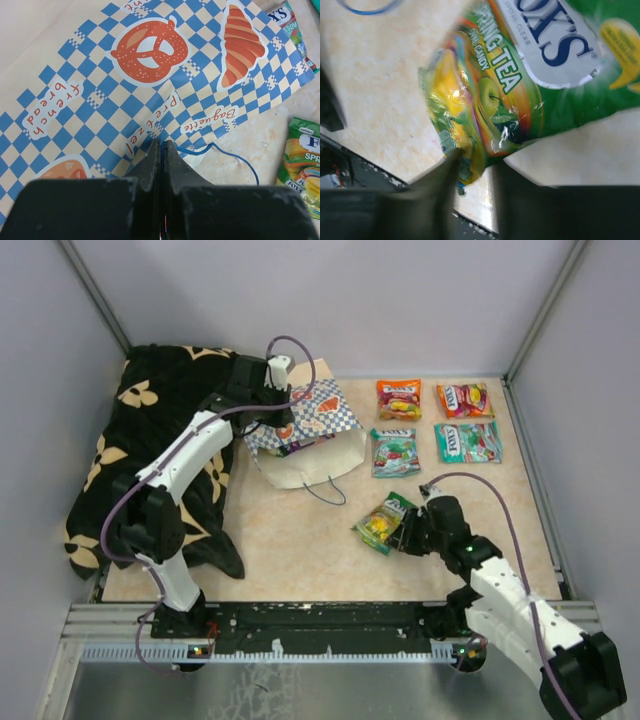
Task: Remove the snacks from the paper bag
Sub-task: Place the snack at the center of the board, then adjust the snack at the center of the board.
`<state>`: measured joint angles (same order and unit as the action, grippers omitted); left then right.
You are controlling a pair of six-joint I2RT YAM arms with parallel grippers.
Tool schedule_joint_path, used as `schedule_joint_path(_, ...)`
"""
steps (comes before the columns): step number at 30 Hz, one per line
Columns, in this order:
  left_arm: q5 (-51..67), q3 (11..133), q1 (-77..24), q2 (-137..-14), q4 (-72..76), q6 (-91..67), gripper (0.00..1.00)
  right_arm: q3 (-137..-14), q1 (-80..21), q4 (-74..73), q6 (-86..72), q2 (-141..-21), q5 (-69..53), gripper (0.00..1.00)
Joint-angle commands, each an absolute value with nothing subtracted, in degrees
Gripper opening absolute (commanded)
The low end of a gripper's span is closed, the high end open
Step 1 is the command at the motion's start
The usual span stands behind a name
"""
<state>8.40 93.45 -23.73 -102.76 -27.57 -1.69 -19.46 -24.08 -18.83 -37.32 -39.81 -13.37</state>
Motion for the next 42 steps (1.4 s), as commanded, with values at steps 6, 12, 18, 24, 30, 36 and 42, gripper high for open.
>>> schedule_joint_path(6,6.96,90.77,-23.29,-95.85,-26.19,-1.19,0.00,-29.87,-24.44,-30.00,-39.35,-40.77,1.48,0.99)
schedule_joint_path(12,6.60,89.48,-23.36,-94.27,-26.26,-1.97,0.00,-47.50,-39.97,-42.78,-43.64,-53.69,34.36,0.99)
schedule_joint_path(18,4.71,86.90,-23.38,-93.76,-26.49,-1.39,0.00,-55.10,-49.97,-50.46,-55.84,-77.36,43.73,0.99)
schedule_joint_path(24,5.84,84.98,-23.44,-93.01,-25.77,-1.14,0.00,-45.86,-48.03,-35.19,-56.08,-82.73,37.26,0.97)
schedule_joint_path(30,5.90,84.27,-23.42,-92.87,-25.40,-0.88,0.00,-37.82,-46.60,-19.12,-41.25,-81.36,23.62,0.94)
schedule_joint_path(36,6.66,83.59,-23.46,-92.72,-24.70,-1.39,0.00,-39.07,-41.90,-20.18,-24.05,-79.98,8.19,0.98)
schedule_joint_path(42,7.07,83.23,-23.47,-92.23,-24.87,-1.58,0.00,-51.58,-40.52,-34.54,-20.66,-82.03,19.93,0.99)
